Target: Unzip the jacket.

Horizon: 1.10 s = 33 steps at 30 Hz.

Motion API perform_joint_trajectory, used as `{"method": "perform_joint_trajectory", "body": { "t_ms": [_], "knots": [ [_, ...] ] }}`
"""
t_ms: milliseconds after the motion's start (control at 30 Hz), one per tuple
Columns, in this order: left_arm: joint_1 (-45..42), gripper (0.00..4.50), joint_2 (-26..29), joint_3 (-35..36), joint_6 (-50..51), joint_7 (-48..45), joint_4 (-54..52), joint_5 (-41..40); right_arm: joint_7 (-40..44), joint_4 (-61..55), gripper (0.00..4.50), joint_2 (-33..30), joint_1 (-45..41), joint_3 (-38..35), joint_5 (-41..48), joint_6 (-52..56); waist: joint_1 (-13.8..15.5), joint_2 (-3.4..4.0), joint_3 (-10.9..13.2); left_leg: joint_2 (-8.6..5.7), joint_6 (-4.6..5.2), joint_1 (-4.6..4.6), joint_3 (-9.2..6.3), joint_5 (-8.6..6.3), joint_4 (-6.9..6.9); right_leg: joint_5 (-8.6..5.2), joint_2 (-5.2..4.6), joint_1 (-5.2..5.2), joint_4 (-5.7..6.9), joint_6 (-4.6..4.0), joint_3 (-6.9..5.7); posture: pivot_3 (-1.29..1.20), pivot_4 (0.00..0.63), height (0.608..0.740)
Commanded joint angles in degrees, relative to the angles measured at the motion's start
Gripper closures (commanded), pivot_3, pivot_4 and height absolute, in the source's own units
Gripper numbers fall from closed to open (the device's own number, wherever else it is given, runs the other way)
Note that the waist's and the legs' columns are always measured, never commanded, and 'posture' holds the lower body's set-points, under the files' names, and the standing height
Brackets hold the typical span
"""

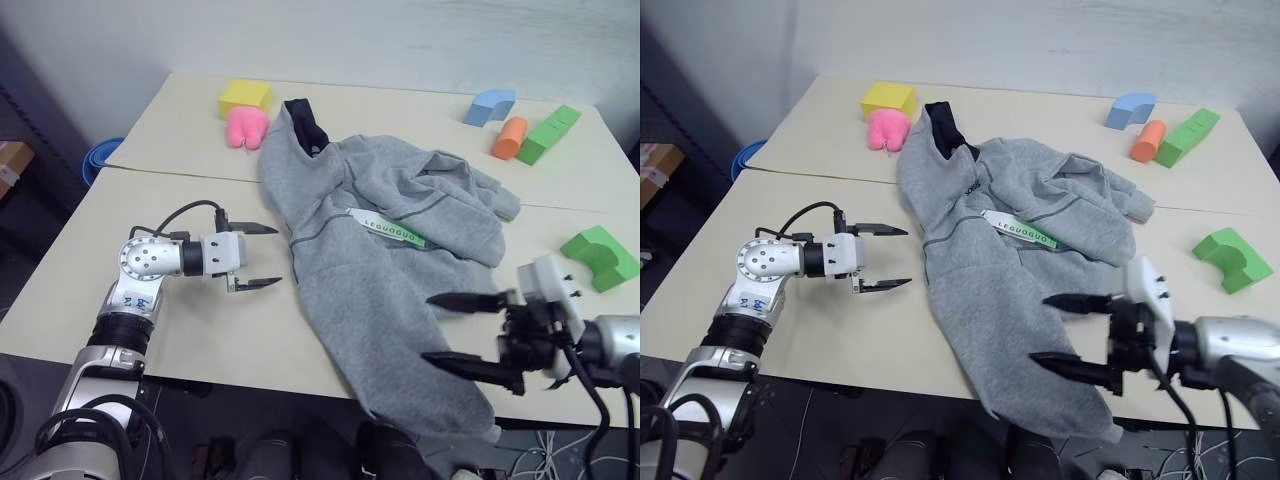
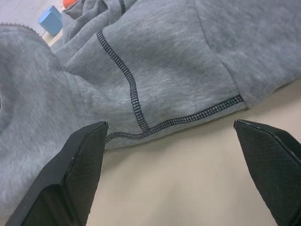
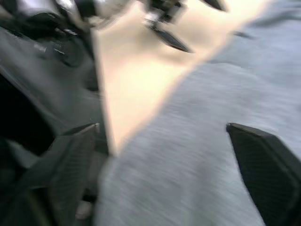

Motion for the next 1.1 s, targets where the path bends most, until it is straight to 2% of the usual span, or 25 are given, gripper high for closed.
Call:
{"method": "perform_joint_trajectory", "body": {
  "t_ms": [33, 233, 400, 467, 567, 767, 867, 900, 933, 1033, 1100],
  "knots": [
    [-3.3, 0.00, -0.5, -2.1, -5.7, 2.3, 4.6, 4.2, 1.3, 5.1, 0.01, -2.8, 2.2, 3.3, -15.2, -12.6, 0.1, -0.01, 0.0, -0.04, 0.00, -0.01, 0.04, 0.00, 0.00, 0.00, 0.00, -0.01, -0.01, 0.00, 0.01, 0.00, 0.150, 0.740],
    [-13.8, 0.00, -3.9, -7.7, -10.9, 16.4, 17.0, 17.2, -1.2, 11.7, 0.01, 0.0, -1.1, 11.7, -26.5, -23.4, 0.1, -0.05, 0.0, -0.10, 0.03, -0.03, 0.53, 0.02, 0.00, 0.00, 0.00, -0.01, -0.01, 0.01, -0.02, 0.00, 0.150, 0.740],
    [-17.8, 0.00, -6.8, -12.4, -13.5, 24.7, 23.6, 24.7, -4.6, 16.8, 0.01, 3.0, -5.2, 16.8, -33.1, -27.7, -0.2, -0.06, 0.0, -0.09, 0.03, -0.03, 0.53, 0.02, -0.03, 0.01, 0.00, -0.03, -0.02, 0.03, -0.03, 0.00, 0.150, 0.740],
    [-19.1, 0.40, -7.7, -14.2, -12.8, 29.8, 26.0, 27.9, -6.6, 20.4, 0.00, 4.5, -6.6, 18.6, -36.3, -29.8, -0.1, -0.08, 0.0, -0.06, 0.03, -0.02, 0.52, 0.02, -0.03, 0.01, 0.01, -0.02, -0.01, 0.03, -0.03, 0.00, 0.150, 0.740],
    [-20.7, 1.22, -9.0, -15.8, -10.4, 36.8, 28.7, 30.9, -8.5, 23.7, 0.61, 5.3, -7.7, 20.0, -40.1, -32.1, 0.3, -0.09, 0.0, -0.07, 0.15, -0.01, 0.52, 0.09, -0.02, 0.03, -0.13, 0.00, 0.04, 0.05, -0.03, 0.00, 0.150, 0.740],
    [-21.1, 3.18, -10.6, -17.8, -7.5, 43.3, 31.7, 33.4, -12.2, 25.4, 2.68, 6.7, -7.2, 19.0, -42.7, -34.1, 0.5, -0.09, 0.0, -0.12, 0.25, -0.01, 0.50, 0.15, 0.01, 0.10, -0.21, 0.00, 0.05, 0.18, 0.03, 0.00, 0.150, 0.740],
    [-19.2, 4.18, -10.0, -16.0, -7.9, 37.2, 32.3, 29.9, -13.0, 25.1, 3.78, 6.9, -6.2, 17.1, -42.3, -34.6, 0.4, -0.06, 0.0, -0.12, 0.25, 0.03, 0.51, 0.15, 0.01, 0.10, -0.21, 0.01, 0.06, 0.18, 0.05, 0.00, 0.150, 0.740],
    [-18.0, 4.48, -9.9, -13.8, -5.2, 29.9, 32.7, 26.3, -13.3, 24.8, 4.10, 6.7, -5.5, 16.2, -42.1, -34.9, 0.3, -0.06, -0.1, -0.12, 0.25, 0.04, 0.51, 0.15, 0.01, 0.10, -0.21, 0.01, 0.07, 0.18, 0.06, 0.00, 0.150, 0.740],
    [-16.4, 4.50, -9.6, -11.0, -1.8, 21.0, 32.5, 21.7, -13.3, 24.6, 4.45, 6.3, -4.7, 15.0, -42.0, -35.2, 0.1, 0.01, -0.1, -0.12, 0.25, 0.05, 0.51, 0.15, 0.00, 0.10, -0.21, 0.01, 0.07, 0.18, 0.06, 0.00, 0.150, 0.740],
    [-10.2, 4.50, -7.2, -5.7, 9.8, -3.6, 24.5, 9.4, -12.7, 23.9, 4.48, 5.2, -1.9, 11.1, -41.2, -35.4, -0.8, 0.14, -0.2, -0.11, 0.24, 0.09, 0.63, 0.14, -0.10, 0.09, -0.17, 0.00, 0.05, 0.17, 0.02, 0.00, 0.150, 0.740],
    [-4.9, 4.50, -4.6, -4.8, 16.0, -11.6, 13.2, 3.8, -12.0, 23.3, 4.48, 4.9, -0.5, 9.3, -40.6, -35.2, -1.6, 0.15, -0.2, -0.03, 0.18, 0.17, 0.65, 0.11, -0.18, 0.08, -0.07, -0.01, 0.02, 0.15, 0.08, 0.00, 0.150, 0.740]
  ]
}}
